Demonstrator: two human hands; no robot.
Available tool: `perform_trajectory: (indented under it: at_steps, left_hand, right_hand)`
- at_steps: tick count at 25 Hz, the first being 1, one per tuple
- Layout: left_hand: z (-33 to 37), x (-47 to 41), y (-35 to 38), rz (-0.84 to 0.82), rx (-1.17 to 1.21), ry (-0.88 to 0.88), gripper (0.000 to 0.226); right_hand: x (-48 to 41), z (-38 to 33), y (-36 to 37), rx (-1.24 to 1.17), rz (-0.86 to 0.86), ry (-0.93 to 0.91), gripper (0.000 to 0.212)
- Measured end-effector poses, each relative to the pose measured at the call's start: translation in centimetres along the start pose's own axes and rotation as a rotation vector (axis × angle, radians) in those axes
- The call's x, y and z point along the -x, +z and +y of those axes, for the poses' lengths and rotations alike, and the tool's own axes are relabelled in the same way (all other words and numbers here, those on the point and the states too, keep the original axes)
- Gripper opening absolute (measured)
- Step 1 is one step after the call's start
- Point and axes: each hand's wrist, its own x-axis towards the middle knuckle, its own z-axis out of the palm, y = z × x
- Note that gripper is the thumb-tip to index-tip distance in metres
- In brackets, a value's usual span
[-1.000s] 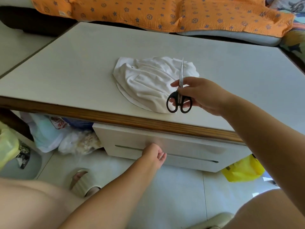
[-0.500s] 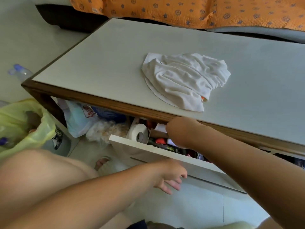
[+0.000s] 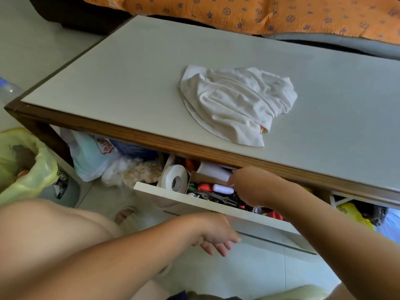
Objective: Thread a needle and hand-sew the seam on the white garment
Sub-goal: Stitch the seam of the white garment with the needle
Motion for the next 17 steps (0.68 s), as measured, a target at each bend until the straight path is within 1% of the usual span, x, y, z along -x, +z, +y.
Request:
perform_trajectory:
  at_steps: [2,5,7,10,13,14,17]
  left_hand:
    - [0.6,-0.2,-0.4,0.059,0.049,0.033,0.041]
    - [1.8,-0.6,-0.9,0.141,0.143,0.087,0.033]
    - [2.7,-0.8,-1.2,0.190,0.161,0.120,0.028]
    - [4.1,-0.8,-1.4,0.241,0.198,0.162,0.020]
    - [5.7,-0.9,-1.5,0.246,0.229,0.209,0.033]
    - [6.3,-1.0,-1.8,0.254,0.237,0.221,0.033]
    - [7.7,-1.0,-2.3,0.282,0.247,0.196,0.014]
  right_hand:
    - [2.0,1.0,-2.0,-0.144,0.131,0.026,0.029]
    - [3.4,2.8,-3.4,-0.463,0.393,0.127,0.032]
    - [3.9,3.6,-3.4,-0.561,0.535,0.190,0.032]
    - [4.2,4.6,-3.0,-0.635,0.628,0.252,0.030]
    - [4.3,5.3,-3.5,-0.698,0.704,0.266,0.024]
    - [4.2,5.5,-3.9,-0.706,0.726,0.265,0.021]
    - [3.9,6.5,-5.2,-0.705,0.758,0.252,0.017]
